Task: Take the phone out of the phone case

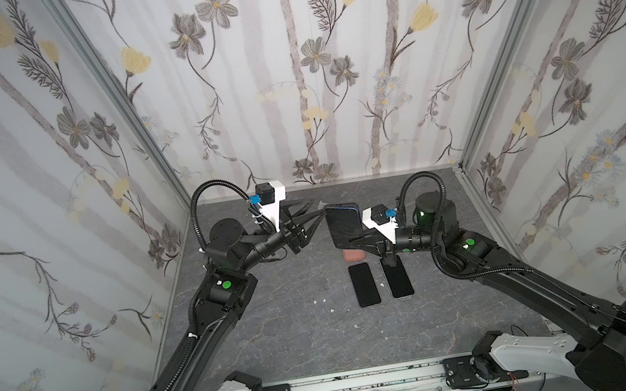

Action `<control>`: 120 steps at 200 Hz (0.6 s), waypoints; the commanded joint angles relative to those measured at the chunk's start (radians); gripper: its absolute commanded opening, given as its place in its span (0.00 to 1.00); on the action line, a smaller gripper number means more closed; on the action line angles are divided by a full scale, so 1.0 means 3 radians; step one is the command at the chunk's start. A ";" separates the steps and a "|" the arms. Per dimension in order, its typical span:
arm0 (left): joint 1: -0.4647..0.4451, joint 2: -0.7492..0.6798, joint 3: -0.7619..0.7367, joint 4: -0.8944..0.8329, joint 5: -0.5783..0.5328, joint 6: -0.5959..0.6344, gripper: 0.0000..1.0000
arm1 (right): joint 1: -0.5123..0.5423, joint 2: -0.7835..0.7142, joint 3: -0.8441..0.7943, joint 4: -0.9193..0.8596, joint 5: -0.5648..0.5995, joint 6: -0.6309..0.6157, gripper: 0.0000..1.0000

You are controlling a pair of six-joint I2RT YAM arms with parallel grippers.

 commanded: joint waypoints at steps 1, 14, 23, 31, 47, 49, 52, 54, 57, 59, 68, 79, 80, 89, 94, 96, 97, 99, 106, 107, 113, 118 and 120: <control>0.0050 0.0003 0.0002 0.0110 -0.0486 -0.0071 0.48 | 0.0058 -0.0002 0.0046 0.0031 -0.0567 -0.0373 0.00; 0.0058 0.0003 0.0002 0.0114 -0.0493 -0.0081 0.48 | 0.0070 0.0004 0.0054 0.0003 -0.0573 -0.0396 0.00; 0.0063 0.0004 -0.0008 0.0113 -0.0510 -0.0086 0.49 | 0.0078 0.0004 0.0056 -0.0008 -0.0573 -0.0407 0.00; 0.0068 0.0008 -0.0010 0.0113 -0.0507 -0.0086 0.48 | 0.0083 0.0000 0.0057 -0.0008 -0.0574 -0.0408 0.00; 0.0074 0.0022 0.0001 0.0114 -0.0487 -0.0092 0.48 | 0.0084 -0.0014 0.0053 0.0004 -0.0579 -0.0400 0.00; 0.0074 0.0023 -0.0002 0.0114 -0.0482 -0.0091 0.48 | 0.0083 -0.0015 0.0052 0.0010 -0.0579 -0.0394 0.00; 0.0074 0.0026 -0.0003 0.0113 -0.0474 -0.0091 0.48 | 0.0083 -0.0017 0.0047 0.0019 -0.0572 -0.0382 0.00; 0.0074 0.0028 0.0001 0.0112 -0.0467 -0.0091 0.48 | 0.0083 -0.0021 0.0047 0.0025 -0.0569 -0.0374 0.00; 0.0074 0.0032 0.0000 0.0112 -0.0459 -0.0091 0.48 | 0.0083 -0.0022 0.0047 0.0035 -0.0558 -0.0364 0.00; 0.0074 0.0032 -0.0001 0.0113 -0.0456 -0.0091 0.48 | 0.0083 -0.0022 0.0047 0.0037 -0.0542 -0.0353 0.00; 0.0074 0.0024 -0.0010 0.0111 -0.0442 -0.0079 0.49 | 0.0076 -0.0026 0.0045 0.0073 -0.0421 -0.0267 0.00; 0.0074 0.0006 -0.0009 0.0104 -0.0449 -0.0047 0.49 | 0.0051 -0.0022 0.0047 0.0094 -0.0194 -0.0163 0.00; 0.0074 0.0004 -0.0008 0.0101 -0.0450 -0.0044 0.49 | 0.0049 -0.0022 0.0047 0.0092 -0.0172 -0.0157 0.00; 0.0075 -0.0006 0.0014 0.0050 -0.0428 0.0015 0.51 | 0.0036 -0.0022 0.0042 0.0081 0.0018 -0.0137 0.00; 0.0072 -0.0003 0.0038 -0.0006 -0.0399 0.0066 0.51 | 0.0033 -0.0016 0.0042 0.0063 0.0112 -0.0143 0.00; 0.0072 -0.0003 0.0051 -0.0024 -0.0385 0.0086 0.51 | 0.0032 -0.0014 0.0042 0.0053 0.0139 -0.0156 0.00; 0.0073 -0.0002 0.0057 -0.0042 -0.0379 0.0097 0.51 | 0.0032 -0.0013 0.0042 0.0046 0.0151 -0.0162 0.00; 0.0073 0.0000 0.0068 -0.0071 -0.0358 0.0118 0.52 | 0.0030 -0.0013 0.0045 0.0031 0.0180 -0.0181 0.00; 0.0074 0.0015 0.0113 -0.0172 -0.0278 0.0205 0.53 | 0.0029 -0.0005 0.0059 -0.0027 0.0262 -0.0238 0.00; 0.0074 0.0019 0.0129 -0.0190 -0.0264 0.0218 0.53 | 0.0031 -0.0006 0.0060 -0.0033 0.0274 -0.0246 0.00; 0.0077 0.0039 0.0193 -0.0301 -0.0186 0.0299 0.55 | 0.0030 -0.0007 0.0071 -0.0076 0.0339 -0.0287 0.00; 0.0074 0.0057 0.0239 -0.0390 -0.0099 0.0366 0.55 | 0.0031 -0.0007 0.0082 -0.0113 0.0382 -0.0333 0.00; 0.0074 0.0061 0.0254 -0.0416 -0.0066 0.0384 0.55 | 0.0034 -0.0003 0.0085 -0.0133 0.0396 -0.0357 0.00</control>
